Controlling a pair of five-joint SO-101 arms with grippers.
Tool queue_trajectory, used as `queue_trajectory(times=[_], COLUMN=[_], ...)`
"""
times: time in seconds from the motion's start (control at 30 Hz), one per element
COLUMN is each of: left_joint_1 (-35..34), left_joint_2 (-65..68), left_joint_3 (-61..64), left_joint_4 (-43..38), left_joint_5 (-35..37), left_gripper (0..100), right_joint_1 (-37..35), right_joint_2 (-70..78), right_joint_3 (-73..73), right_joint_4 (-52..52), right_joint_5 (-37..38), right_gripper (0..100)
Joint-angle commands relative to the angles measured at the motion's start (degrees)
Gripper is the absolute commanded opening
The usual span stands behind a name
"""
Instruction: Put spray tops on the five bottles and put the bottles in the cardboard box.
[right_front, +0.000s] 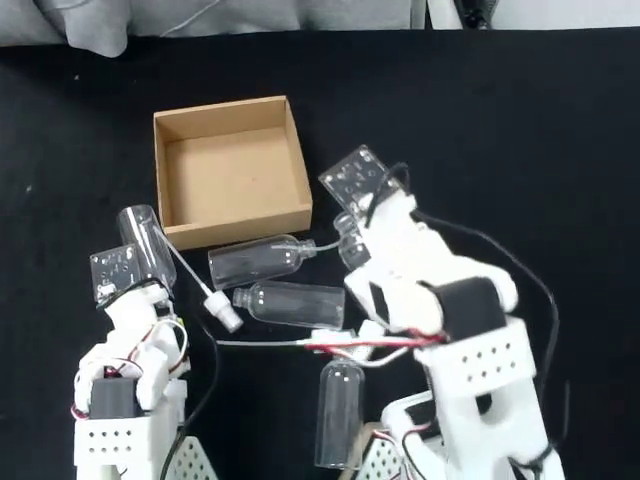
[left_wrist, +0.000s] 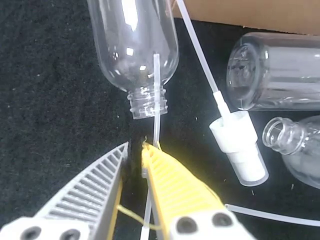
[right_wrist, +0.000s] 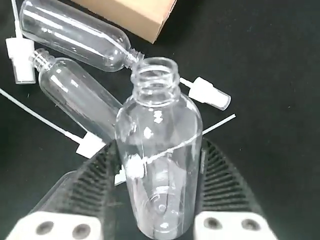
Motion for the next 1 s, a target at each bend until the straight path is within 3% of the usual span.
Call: queue_trajectory(times=[0.0, 0.33, 0.97], left_joint_1=[-0.13, -0.13, -0.13], left_joint_2=[-0.53, -0.53, -0.53], left_joint_3=[1.36, 1.36, 1.36], left_joint_4=[0.18, 0.18, 0.18], left_joint_5=[-0.35, -0.35, -0.35], left_gripper=[4, 4, 4], right_joint_1=[-0.97, -0.97, -0.97], right_joint_2=[-4.70, -10.24, -15.60], right_joint_3=[0.31, 6.46, 6.81], right_joint_4=[-1.58, -7.65, -7.65], right_joint_5=[-0.62, -2.46, -2.64], right_gripper=[9.2, 9.2, 9.2])
